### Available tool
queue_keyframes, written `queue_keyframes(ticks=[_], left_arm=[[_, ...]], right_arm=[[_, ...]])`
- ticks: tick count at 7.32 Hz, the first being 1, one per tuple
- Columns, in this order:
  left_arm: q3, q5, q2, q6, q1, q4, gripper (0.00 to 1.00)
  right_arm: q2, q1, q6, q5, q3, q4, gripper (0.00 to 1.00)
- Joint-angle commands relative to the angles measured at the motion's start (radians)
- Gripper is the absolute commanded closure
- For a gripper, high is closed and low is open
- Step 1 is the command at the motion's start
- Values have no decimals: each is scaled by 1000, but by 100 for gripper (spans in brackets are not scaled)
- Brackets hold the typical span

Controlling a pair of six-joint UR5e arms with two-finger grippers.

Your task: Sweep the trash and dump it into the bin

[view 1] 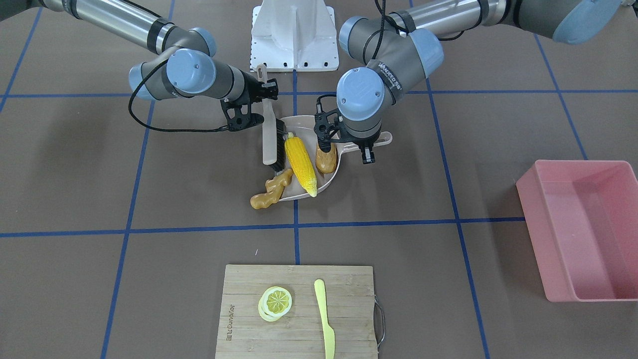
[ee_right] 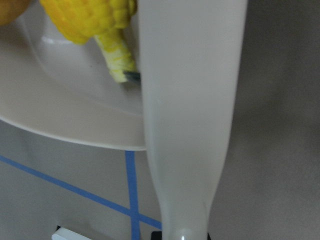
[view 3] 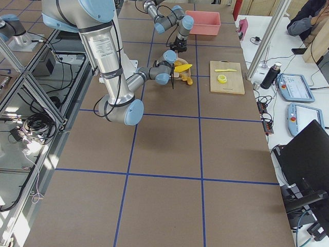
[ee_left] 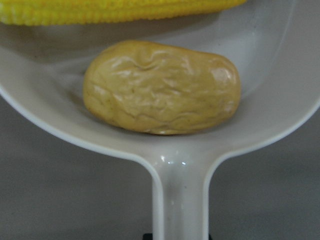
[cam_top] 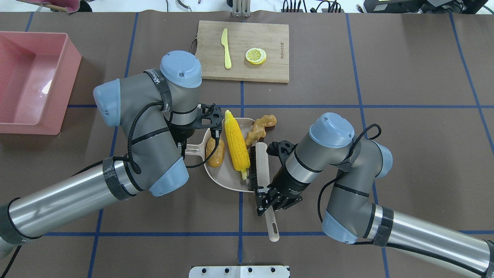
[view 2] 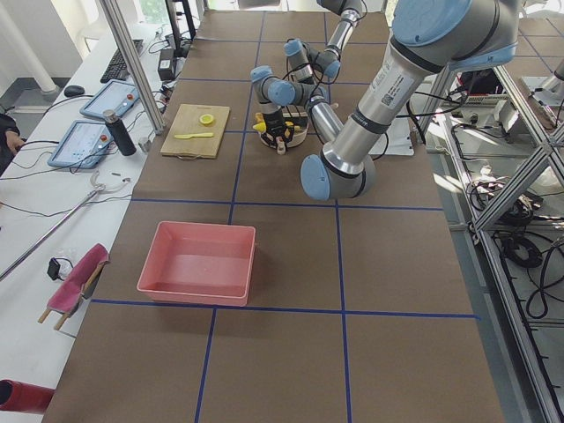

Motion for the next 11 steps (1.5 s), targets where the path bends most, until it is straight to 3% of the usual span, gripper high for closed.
queue_keyframes(ticks=[1,4,7,10,11], left_arm=[[-1,0,-1,0,0,2,100],[-2,0,1,0,0,2,100],[-4,-11,-1,0,0,4,100],[-2,-24,0,0,-18,2,100],[-2,-26,1,0,-20,4,100]], right_arm=[[-17,-2,20,3,14,-34,100],[-18,25,20,8,35,-72,100],[-18,172,-2,39,35,-83,100],[-41,317,-284,119,-11,-120,100],[-52,296,-364,123,-23,-123,100]])
